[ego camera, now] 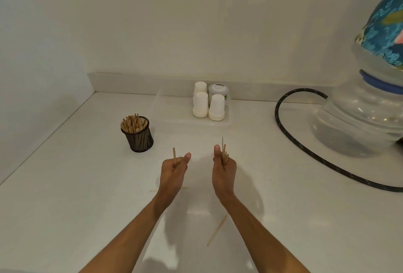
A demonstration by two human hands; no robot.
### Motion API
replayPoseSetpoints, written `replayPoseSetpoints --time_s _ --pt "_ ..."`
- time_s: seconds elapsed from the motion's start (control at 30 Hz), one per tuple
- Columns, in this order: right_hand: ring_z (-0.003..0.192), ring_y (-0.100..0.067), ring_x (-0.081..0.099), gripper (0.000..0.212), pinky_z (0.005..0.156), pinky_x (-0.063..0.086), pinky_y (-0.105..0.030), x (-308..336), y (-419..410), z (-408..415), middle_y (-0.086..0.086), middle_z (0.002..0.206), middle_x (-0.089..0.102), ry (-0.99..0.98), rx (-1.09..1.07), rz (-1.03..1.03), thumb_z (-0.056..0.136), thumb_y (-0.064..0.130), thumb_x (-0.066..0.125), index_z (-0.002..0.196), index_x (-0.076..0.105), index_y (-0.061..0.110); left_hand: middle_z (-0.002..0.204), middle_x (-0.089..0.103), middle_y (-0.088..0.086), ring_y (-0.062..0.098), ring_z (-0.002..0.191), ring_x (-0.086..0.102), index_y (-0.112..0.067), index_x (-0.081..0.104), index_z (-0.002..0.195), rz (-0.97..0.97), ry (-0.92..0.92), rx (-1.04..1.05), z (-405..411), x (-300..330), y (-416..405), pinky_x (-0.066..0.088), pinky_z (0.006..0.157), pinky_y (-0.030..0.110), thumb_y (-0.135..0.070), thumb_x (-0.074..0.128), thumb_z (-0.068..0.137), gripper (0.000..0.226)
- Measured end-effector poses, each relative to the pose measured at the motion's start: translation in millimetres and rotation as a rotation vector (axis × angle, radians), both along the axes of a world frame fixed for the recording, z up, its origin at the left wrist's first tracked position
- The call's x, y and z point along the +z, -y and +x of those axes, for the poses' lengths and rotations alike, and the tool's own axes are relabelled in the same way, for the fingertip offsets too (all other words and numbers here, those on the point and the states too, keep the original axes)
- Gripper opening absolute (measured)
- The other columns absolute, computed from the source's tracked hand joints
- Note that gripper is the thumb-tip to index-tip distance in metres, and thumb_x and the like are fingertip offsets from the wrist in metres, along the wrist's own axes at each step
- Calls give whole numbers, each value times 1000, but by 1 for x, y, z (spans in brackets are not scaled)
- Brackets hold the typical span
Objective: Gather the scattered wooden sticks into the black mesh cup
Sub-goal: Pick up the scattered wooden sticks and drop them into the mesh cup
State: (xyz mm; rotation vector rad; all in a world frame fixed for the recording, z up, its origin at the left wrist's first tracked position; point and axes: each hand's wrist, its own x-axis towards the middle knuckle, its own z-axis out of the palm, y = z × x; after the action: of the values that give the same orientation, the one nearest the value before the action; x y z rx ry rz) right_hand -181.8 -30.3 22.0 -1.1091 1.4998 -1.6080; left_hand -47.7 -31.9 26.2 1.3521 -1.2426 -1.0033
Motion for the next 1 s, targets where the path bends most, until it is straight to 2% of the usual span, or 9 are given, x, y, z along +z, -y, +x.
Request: replayPoseSetpoints --time_s 0.07,0.17,0.33,0.43,0.57,0.73,0.8,0.87,1.0 --pt "45 -9 18 61 43 20 -19 -2 -2 2 4 50 21 29 -29 -6 96 48 54 53 23 17 50 30 7 9 43 27 -5 40 55 -8 -5 16 0 -2 -1 34 48 11 -31 59 95 52" --pt "45 -7 18 60 45 22 -23 -13 -10 4 11 47 21 25 -31 -1 97 29 60 49 23 24 53 28 10 14 45 26 2 33 54 15 -8 13 -1 -12 -9 32 46 18 -27 65 92 57" --pt "49 -8 17 60 49 21 -28 -21 -18 5 11 49 19 15 -20 16 95 15 62 52 20 24 48 29 11 14 42 29 -1 35 50 33 8 30 -1 -22 -17 35 48 23 -21 68 90 56" --pt "49 -10 17 59 48 21 -28 -10 -17 7 8 49 19 23 -28 -32 98 14 57 53 20 24 45 31 9 13 41 30 -3 37 48 -10 31 28 -2 -18 -17 35 46 20 -24 65 93 57" --pt "49 -10 17 58 48 21 -24 -3 -19 10 8 49 18 18 -23 -86 96 10 59 54 21 21 45 29 10 14 42 27 4 32 49 -69 28 25 -4 -13 -17 31 45 20 -23 64 93 60" --pt "50 -8 16 57 49 21 -19 -16 -28 11 6 51 16 20 8 16 92 7 63 55 21 17 44 23 4 18 45 23 -11 28 47 -41 43 -39 -6 -26 -27 28 47 22 -20 69 89 60" --pt "50 -10 16 59 51 23 -22 -19 -28 11 6 50 16 24 29 52 93 9 62 55 20 18 44 22 2 17 45 22 -12 27 48 -2 51 -48 -5 -33 -30 29 47 19 -24 69 89 60" --pt "49 -9 17 59 49 22 -21 -20 -27 10 8 49 17 19 46 69 96 13 61 54 20 20 43 26 1 15 42 25 -13 29 48 31 35 -42 -6 -34 -29 35 52 12 -31 64 92 59" --pt "46 -10 20 55 44 21 -22 -20 -24 10 3 47 24 33 52 79 102 30 49 53 27 14 42 42 -1 9 41 40 -10 46 47 59 6 -14 -4 -28 -22 37 51 15 -52 45 92 61"
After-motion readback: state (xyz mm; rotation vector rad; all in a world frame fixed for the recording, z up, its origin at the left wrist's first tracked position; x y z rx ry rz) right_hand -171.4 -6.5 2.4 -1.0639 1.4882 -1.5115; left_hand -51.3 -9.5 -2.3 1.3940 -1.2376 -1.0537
